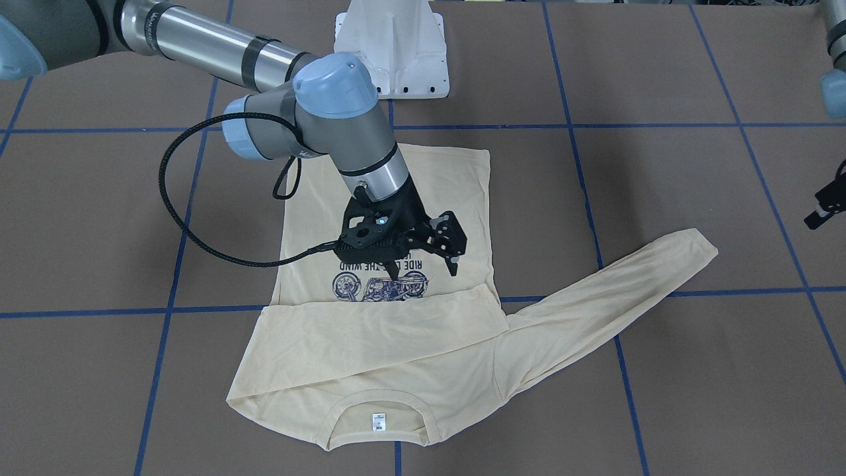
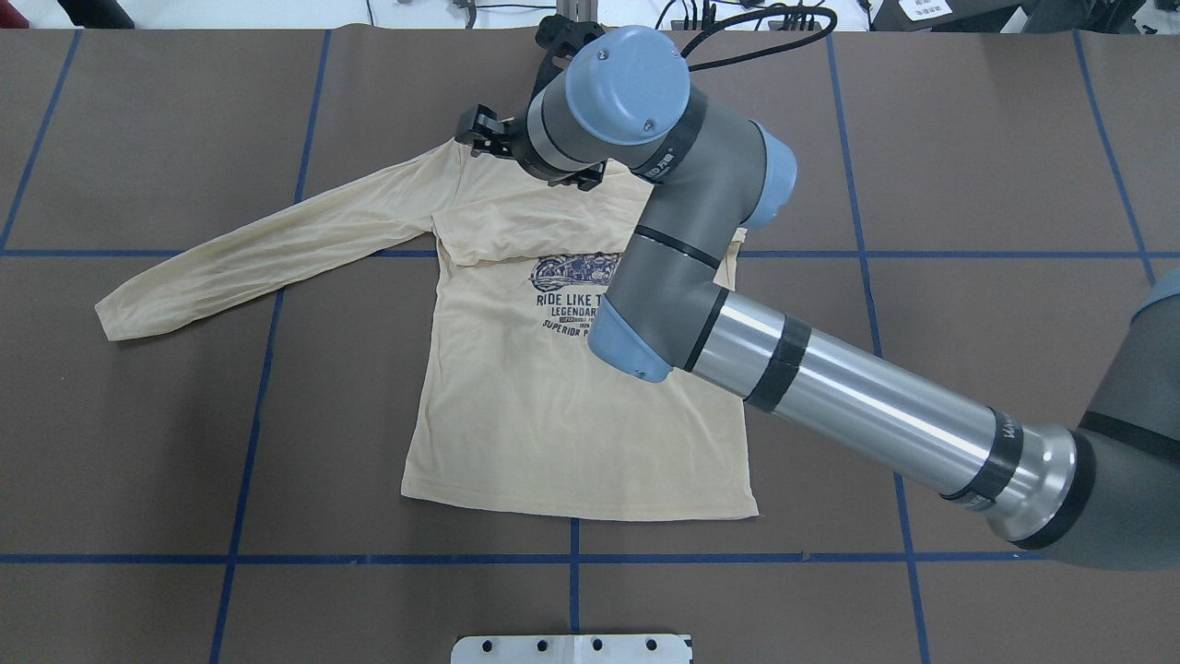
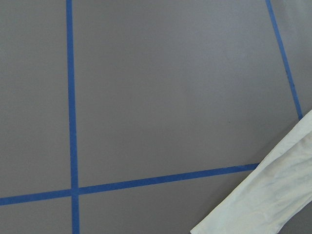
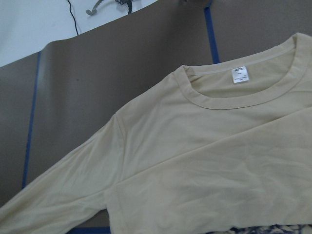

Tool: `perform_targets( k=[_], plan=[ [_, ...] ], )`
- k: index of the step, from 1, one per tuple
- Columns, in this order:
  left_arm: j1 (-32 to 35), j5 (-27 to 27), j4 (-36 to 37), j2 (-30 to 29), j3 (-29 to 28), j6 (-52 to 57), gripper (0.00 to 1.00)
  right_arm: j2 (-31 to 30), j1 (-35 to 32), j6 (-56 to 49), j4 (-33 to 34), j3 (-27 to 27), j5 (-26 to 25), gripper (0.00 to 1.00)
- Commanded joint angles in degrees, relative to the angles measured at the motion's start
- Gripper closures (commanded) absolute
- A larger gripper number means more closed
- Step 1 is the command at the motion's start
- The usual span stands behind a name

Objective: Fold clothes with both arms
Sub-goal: 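Release the sleeve and raise the right gripper away from the shirt, then lower the left gripper and grasp the cuff of the other sleeve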

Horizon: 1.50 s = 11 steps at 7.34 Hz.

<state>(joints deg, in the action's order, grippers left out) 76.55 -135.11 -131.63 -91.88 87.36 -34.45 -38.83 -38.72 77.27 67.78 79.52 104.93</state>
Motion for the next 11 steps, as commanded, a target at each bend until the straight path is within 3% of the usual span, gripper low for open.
perform_targets(
  k=[1,3,5,6,11],
  plan=[
    [-10.0,9.6,-6.0,0.4,-0.2,-12.8,0.01,-8.3,-4.1,-11.4,11.1,10.0,7.6,0.0],
    [-14.3,16.9,-6.0,0.3,-1.4,-13.9,0.02,-15.0,-9.5,-21.9,18.4,15.8,14.7,0.0],
    [-17.6,19.4,-5.9,0.2,-2.2,-13.6,0.02,-19.4,-12.2,-35.1,30.1,21.5,15.6,0.0],
    [-19.1,19.5,-5.9,0.1,-2.5,-13.6,0.06,-20.5,-13.6,-39.5,32.9,23.2,15.6,0.0],
    [-20.6,19.5,-5.9,0.1,-4.1,-13.1,0.15,-21.2,-13.7,-39.7,32.9,23.9,15.4,0.0]
  ],
)
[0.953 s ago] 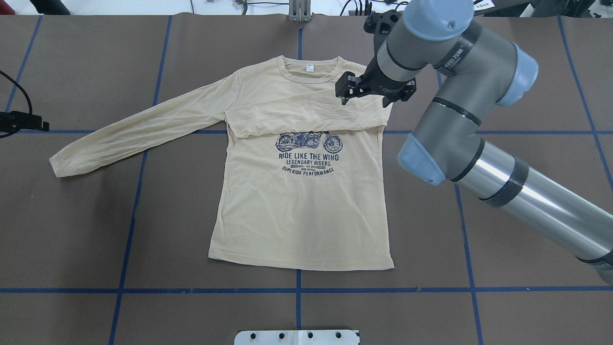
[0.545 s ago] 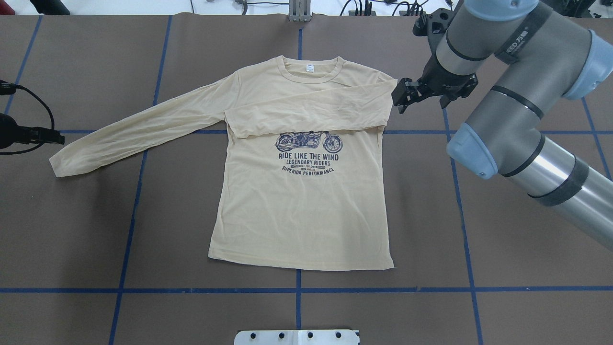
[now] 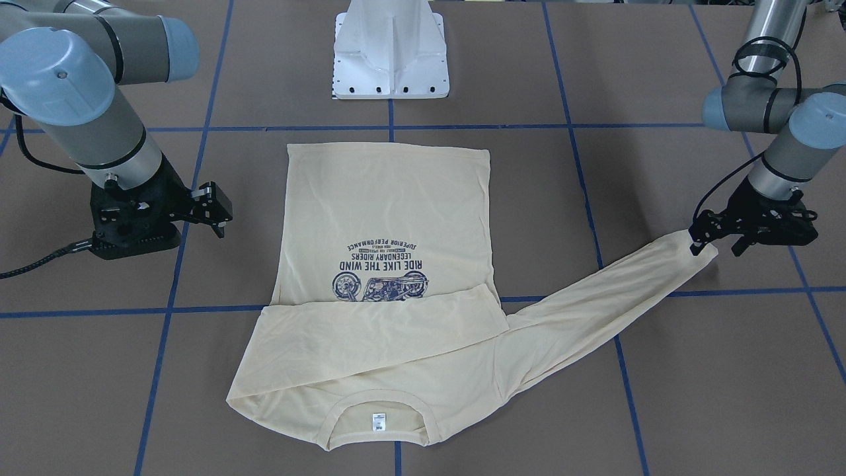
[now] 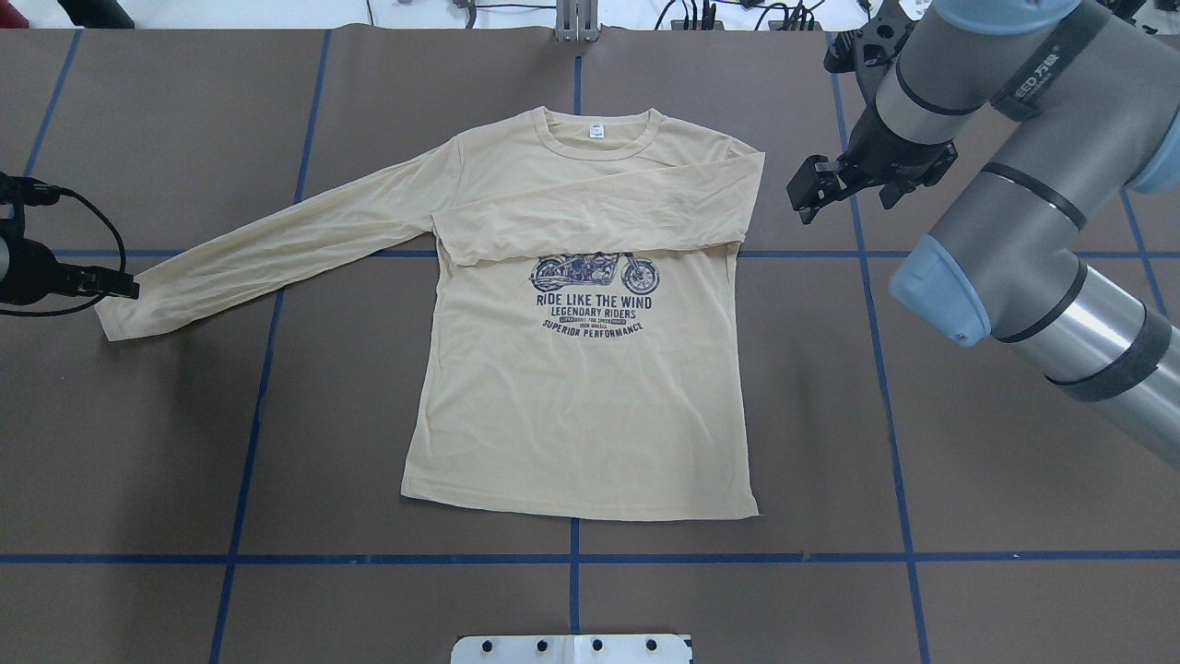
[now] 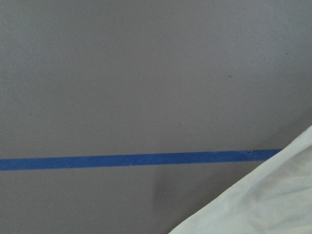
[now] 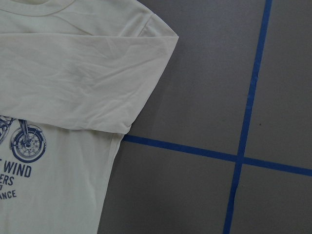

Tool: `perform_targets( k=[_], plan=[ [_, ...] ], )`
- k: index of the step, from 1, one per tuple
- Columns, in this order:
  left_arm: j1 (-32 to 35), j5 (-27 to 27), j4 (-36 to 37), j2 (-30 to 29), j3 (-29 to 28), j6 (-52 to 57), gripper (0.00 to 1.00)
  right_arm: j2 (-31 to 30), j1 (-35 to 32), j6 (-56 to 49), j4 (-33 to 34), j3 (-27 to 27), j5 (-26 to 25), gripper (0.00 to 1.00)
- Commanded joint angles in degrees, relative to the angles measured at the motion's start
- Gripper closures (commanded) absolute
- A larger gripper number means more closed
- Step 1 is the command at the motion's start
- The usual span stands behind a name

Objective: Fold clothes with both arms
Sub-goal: 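Lower the left gripper and grasp the cuff of the other sleeve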

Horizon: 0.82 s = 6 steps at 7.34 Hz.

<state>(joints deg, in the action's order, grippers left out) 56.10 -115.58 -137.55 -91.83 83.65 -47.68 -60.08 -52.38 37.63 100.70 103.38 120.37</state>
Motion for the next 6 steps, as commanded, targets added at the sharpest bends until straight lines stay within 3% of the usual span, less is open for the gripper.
perform_targets(
  k=[1,5,6],
  plan=[
    [-0.1,-0.1,0.1,0.1,-0.6,0.1,0.19,0.1,0.1,0.0,0.0,0.1,0.0,0.0],
    [-1.3,-0.2,0.0,0.2,-0.6,0.0,0.33,0.1,0.1,0.1,0.0,0.0,-0.1,0.0],
    [-1.3,-0.2,0.1,0.2,-0.9,0.0,0.41,0.1,0.1,0.3,0.0,0.1,-0.1,0.0]
  ],
)
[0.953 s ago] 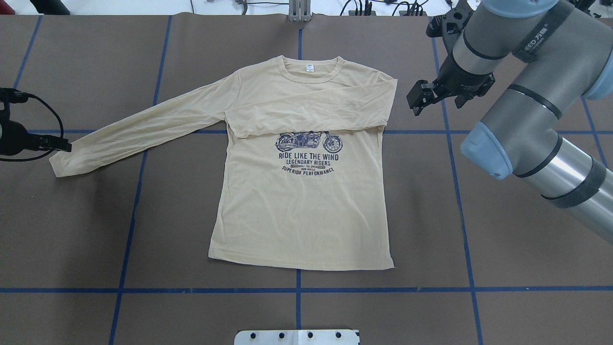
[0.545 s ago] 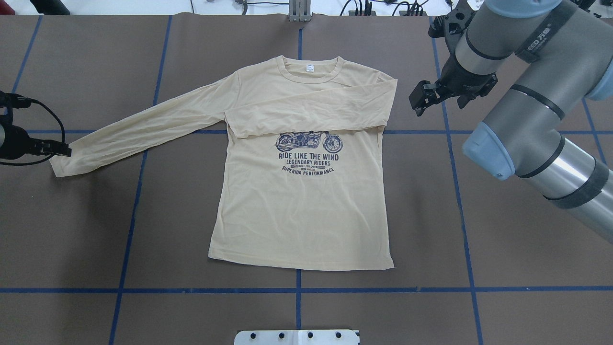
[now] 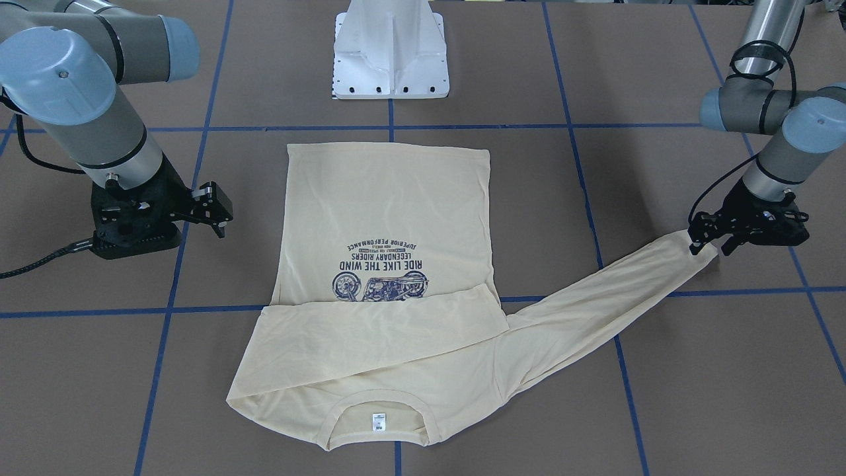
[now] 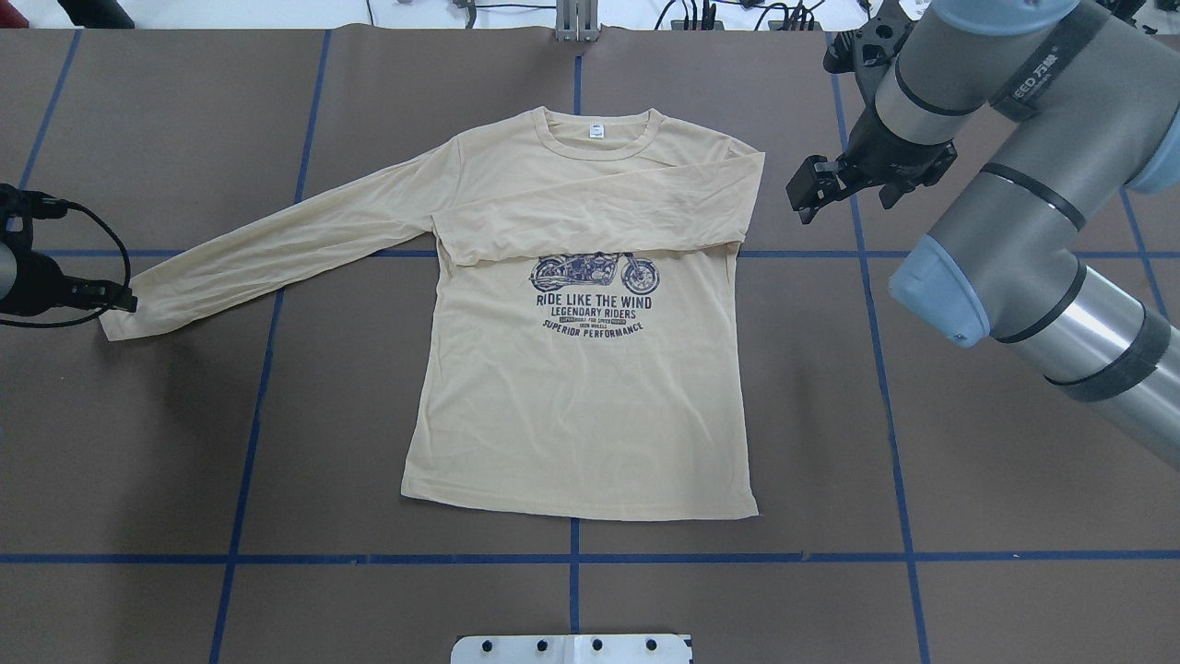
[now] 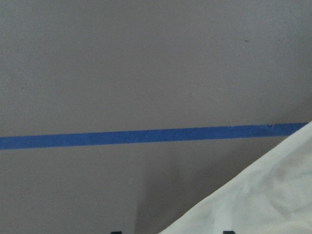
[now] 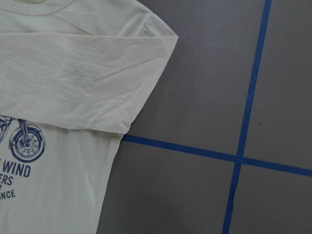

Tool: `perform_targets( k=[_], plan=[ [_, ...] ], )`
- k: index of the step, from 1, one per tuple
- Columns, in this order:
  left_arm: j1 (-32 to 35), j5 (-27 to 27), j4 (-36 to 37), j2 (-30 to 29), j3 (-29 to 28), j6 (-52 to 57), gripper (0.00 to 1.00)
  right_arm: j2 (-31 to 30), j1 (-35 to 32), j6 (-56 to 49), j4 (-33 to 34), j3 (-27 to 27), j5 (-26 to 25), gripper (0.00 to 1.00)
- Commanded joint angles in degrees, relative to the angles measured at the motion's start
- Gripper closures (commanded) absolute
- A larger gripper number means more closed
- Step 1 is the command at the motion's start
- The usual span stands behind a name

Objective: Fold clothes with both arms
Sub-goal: 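Lower the left gripper and grasp the cuff of the other sleeve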

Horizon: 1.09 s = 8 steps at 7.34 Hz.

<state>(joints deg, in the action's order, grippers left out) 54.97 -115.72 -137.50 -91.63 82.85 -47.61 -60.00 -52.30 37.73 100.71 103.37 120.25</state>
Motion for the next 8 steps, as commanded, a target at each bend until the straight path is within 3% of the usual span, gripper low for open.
perform_targets(
  k=[1,3,5,8],
  plan=[
    [-0.1,0.0,0.0,0.1,-0.1,0.0,0.5,0.1,0.0,0.4,0.0,0.1,0.0,0.0],
    [-0.1,-0.1,0.2,0.1,0.2,-0.2,0.68,0.0,0.0,0.4,0.0,0.1,0.0,0.0],
    [-0.1,-0.4,0.3,0.1,1.3,-0.3,1.0,-0.1,0.0,0.4,-0.1,0.1,0.0,0.0],
    [-0.1,-0.7,0.4,0.1,1.7,-0.6,1.0,-0.3,0.0,0.4,-0.1,0.0,0.0,0.0]
  ],
)
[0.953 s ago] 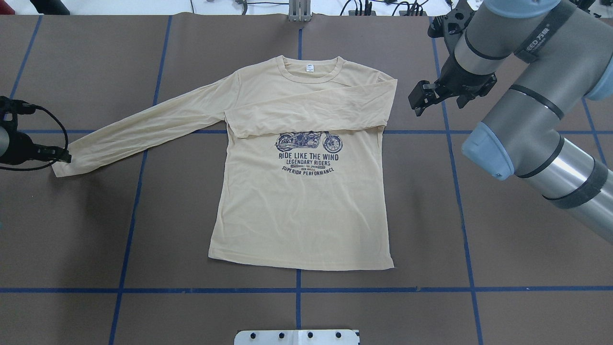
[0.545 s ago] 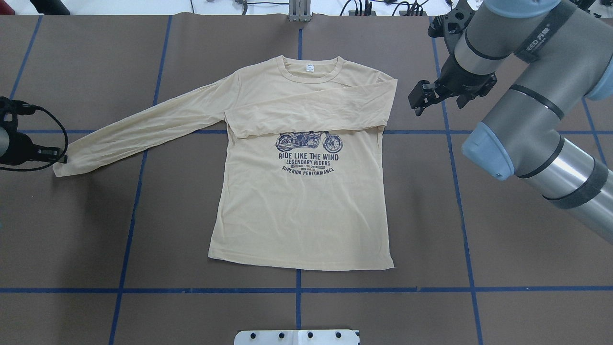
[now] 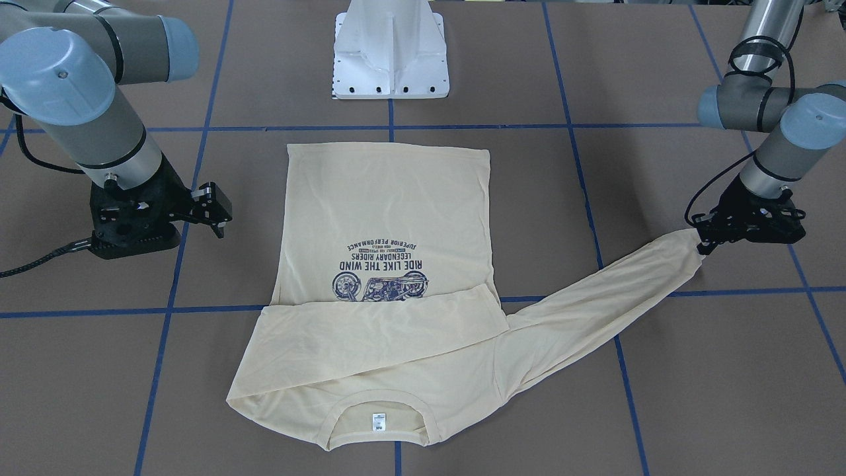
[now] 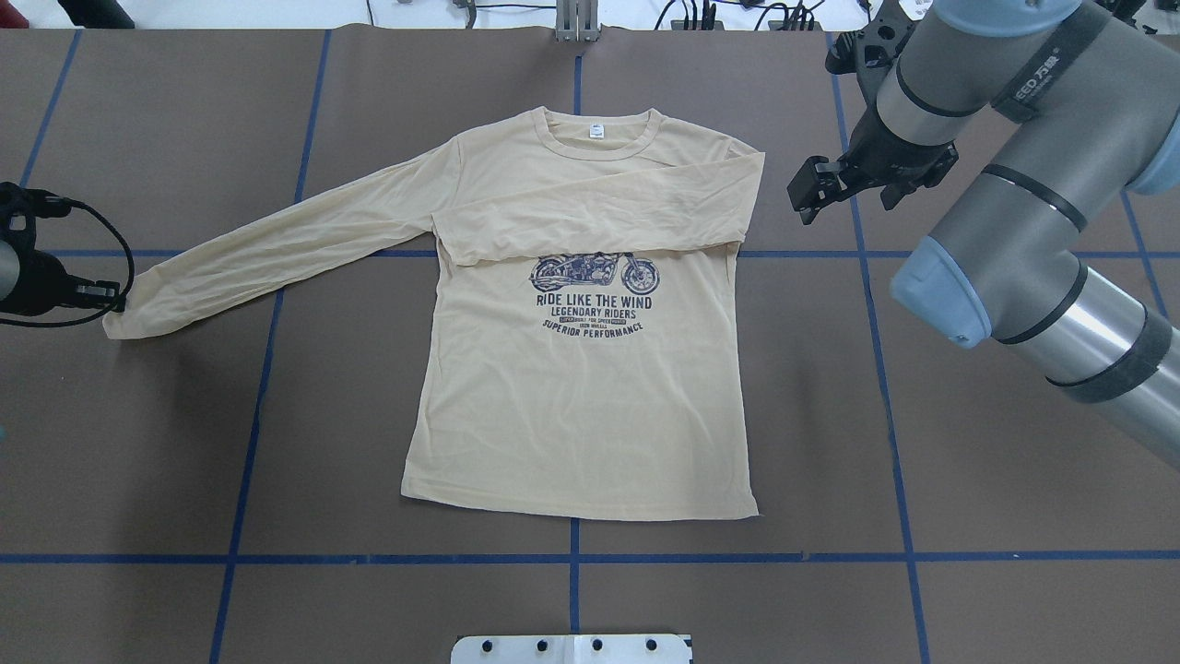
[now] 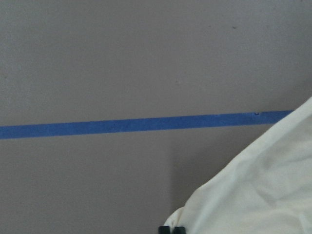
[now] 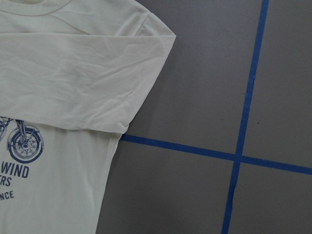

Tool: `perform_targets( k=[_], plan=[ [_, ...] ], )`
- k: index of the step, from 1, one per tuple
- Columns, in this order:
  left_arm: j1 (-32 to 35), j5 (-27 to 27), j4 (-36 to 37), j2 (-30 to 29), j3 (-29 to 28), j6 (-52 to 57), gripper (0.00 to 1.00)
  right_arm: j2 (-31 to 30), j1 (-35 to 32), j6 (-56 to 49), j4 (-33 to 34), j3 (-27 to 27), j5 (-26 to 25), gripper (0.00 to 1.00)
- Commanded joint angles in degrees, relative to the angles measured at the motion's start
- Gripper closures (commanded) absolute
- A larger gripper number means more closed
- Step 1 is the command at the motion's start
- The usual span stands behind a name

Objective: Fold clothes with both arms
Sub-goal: 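Lower the left gripper and grasp the cuff of the other sleeve, then carry the sleeve cuff with the left gripper across the shirt front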

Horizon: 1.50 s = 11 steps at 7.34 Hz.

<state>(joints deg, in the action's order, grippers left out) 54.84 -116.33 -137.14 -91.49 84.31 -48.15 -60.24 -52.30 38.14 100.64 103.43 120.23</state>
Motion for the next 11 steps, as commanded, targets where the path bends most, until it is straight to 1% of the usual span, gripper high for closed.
perform_targets(
  k=[1,2,3,4,6,7,8,9,11],
  plan=[
    [0.1,-1.9,0.8,0.1,2.8,-0.2,1.0,-0.1,0.0,0.0,0.0,-0.1,0.0,0.0],
    [0.8,-6.4,2.1,0.3,6.5,-0.2,1.0,-0.2,0.0,0.0,0.0,-0.1,0.0,0.0],
    [2.0,-9.1,2.9,0.2,8.6,-0.2,1.0,-0.8,-0.1,-0.1,-0.1,0.2,0.3,0.0],
    [4.7,-12.0,3.4,-0.7,8.6,0.0,1.0,-1.7,-0.2,-0.5,0.2,0.9,0.4,0.0],
    [12.2,-21.4,4.2,-4.5,8.0,0.2,1.0,-7.5,-1.1,-1.5,0.2,5.4,0.6,0.0],
    [15.4,-26.1,8.9,-8.0,7.9,0.2,1.0,-11.2,-1.5,-2.8,0.3,8.2,0.6,0.0],
    [18.5,-31.9,11.0,-10.3,8.2,-0.5,1.0,-15.0,-1.6,-3.2,0.3,10.6,0.6,0.0],
    [19.2,-36.7,11.1,-12.8,8.4,-5.7,1.0,-18.8,-1.6,-4.6,0.3,12.7,0.6,0.0],
    [18.8,-36.8,11.2,-21.6,8.9,-24.0,1.0,-24.5,-1.6,-6.2,-0.2,15.0,0.7,0.0]
  ],
)
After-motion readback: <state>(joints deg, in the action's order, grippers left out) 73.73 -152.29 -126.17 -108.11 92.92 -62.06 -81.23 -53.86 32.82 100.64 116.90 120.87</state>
